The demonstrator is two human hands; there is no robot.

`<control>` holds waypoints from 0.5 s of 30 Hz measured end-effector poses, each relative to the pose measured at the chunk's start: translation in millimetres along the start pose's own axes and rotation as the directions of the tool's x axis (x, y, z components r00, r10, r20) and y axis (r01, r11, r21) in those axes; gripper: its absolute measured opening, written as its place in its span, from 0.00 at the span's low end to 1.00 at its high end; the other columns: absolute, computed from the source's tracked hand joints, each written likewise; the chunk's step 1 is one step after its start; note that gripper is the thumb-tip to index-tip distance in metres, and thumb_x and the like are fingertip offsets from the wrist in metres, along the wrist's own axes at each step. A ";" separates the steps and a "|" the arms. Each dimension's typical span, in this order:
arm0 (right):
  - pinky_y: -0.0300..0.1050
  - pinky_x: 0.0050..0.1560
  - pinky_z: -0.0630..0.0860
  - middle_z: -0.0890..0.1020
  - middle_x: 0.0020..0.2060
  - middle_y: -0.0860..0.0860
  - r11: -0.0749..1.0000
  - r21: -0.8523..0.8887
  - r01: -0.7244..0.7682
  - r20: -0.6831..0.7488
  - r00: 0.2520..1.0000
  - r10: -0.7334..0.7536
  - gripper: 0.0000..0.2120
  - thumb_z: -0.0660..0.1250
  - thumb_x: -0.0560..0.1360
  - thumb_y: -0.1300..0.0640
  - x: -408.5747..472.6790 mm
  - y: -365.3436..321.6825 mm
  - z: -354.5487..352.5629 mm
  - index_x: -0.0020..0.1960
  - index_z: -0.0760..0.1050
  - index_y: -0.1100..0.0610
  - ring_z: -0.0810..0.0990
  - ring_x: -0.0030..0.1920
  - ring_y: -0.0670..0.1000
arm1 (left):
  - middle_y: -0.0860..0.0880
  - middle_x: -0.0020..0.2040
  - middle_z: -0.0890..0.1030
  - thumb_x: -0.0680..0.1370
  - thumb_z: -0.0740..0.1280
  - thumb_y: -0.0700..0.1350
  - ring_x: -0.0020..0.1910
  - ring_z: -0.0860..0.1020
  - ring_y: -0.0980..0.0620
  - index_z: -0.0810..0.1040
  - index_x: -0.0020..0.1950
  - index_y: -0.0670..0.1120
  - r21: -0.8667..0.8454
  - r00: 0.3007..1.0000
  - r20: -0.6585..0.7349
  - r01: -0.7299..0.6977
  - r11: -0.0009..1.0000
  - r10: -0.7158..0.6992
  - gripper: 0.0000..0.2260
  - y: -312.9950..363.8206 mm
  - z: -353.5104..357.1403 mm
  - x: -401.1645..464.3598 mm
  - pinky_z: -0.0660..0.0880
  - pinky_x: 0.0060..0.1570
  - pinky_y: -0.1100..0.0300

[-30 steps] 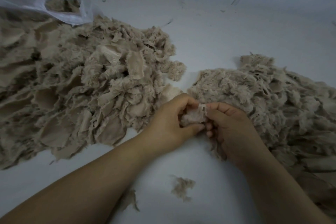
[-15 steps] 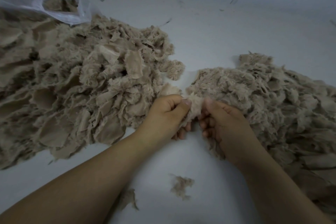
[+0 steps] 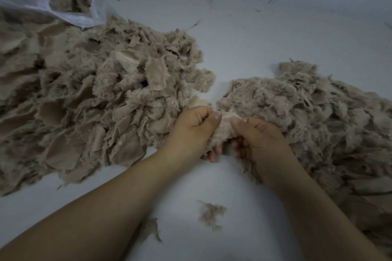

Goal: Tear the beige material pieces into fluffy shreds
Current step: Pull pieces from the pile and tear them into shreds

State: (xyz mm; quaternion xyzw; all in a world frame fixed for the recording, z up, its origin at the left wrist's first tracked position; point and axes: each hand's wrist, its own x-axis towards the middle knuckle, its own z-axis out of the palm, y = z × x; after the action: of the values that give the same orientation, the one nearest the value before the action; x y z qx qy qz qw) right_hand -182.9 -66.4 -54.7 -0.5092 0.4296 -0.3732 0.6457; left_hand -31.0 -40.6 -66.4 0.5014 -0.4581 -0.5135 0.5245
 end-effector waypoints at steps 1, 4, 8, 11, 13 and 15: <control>0.36 0.29 0.73 0.80 0.32 0.61 0.999 -0.032 0.018 0.021 1.000 -0.017 0.10 0.67 0.80 0.58 -0.9 0.5 0.1 0.45 0.81 0.63 0.75 0.31 0.48 | 0.42 0.26 0.78 0.83 0.60 0.46 0.21 0.73 0.48 0.75 0.46 0.39 0.004 1.000 0.005 0.002 1.000 -0.002 0.12 0.1 1.0 -0.4 0.71 0.21 0.61; 0.35 0.26 0.73 0.80 0.30 0.57 1.000 -0.001 -0.010 -0.036 0.999 0.010 0.09 0.66 0.80 0.62 0.6 2.0 0.6 0.43 0.82 0.61 0.74 0.27 0.45 | 0.45 0.26 0.77 0.84 0.60 0.44 0.21 0.74 0.52 0.75 0.43 0.41 -0.053 1.000 -0.018 0.006 0.999 -0.007 0.11 2.2 2.1 -1.7 0.71 0.20 0.63; 0.36 0.24 0.73 0.80 0.29 0.54 0.997 0.069 -0.038 -0.113 0.993 0.046 0.10 0.65 0.80 0.63 3.0 1.3 1.9 0.42 0.82 0.60 0.75 0.25 0.45 | 0.45 0.26 0.77 0.80 0.66 0.46 0.18 0.72 0.51 0.74 0.41 0.45 -0.106 0.997 -0.065 0.029 0.994 -0.036 0.09 6.1 -1.0 -0.7 0.67 0.18 0.65; 0.37 0.25 0.74 0.80 0.32 0.57 0.996 0.081 -0.037 -0.118 0.992 0.046 0.09 0.66 0.79 0.63 2.7 0.4 1.3 0.42 0.81 0.61 0.77 0.26 0.46 | 0.42 0.26 0.75 0.76 0.72 0.42 0.16 0.72 0.50 0.73 0.44 0.45 -0.041 0.998 -0.022 0.057 0.998 -0.058 0.08 4.9 -1.2 0.5 0.65 0.17 0.66; 0.38 0.25 0.74 0.78 0.33 0.58 0.995 0.089 -0.047 -0.127 0.990 0.058 0.07 0.66 0.79 0.63 2.7 0.5 0.7 0.42 0.80 0.61 0.76 0.27 0.47 | 0.43 0.26 0.75 0.76 0.71 0.36 0.17 0.72 0.52 0.72 0.44 0.44 -0.021 0.998 0.013 0.058 0.998 -0.058 0.08 3.8 -3.1 2.0 0.67 0.17 0.65; 0.38 0.25 0.74 0.78 0.31 0.56 0.994 0.100 -0.048 -0.124 0.990 0.060 0.10 0.66 0.78 0.64 2.2 0.5 0.1 0.40 0.80 0.59 0.76 0.27 0.46 | 0.47 0.28 0.75 0.74 0.71 0.32 0.19 0.73 0.53 0.73 0.45 0.45 -0.007 0.996 0.071 0.057 0.998 -0.056 0.11 3.5 -6.6 3.5 0.69 0.17 0.65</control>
State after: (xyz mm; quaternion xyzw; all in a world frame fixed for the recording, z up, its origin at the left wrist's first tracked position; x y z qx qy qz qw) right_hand -182.0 -68.3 -55.6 -0.4406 0.4649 -0.4077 0.6508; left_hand -24.0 -43.8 -63.6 0.4933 -0.4596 -0.5475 0.4956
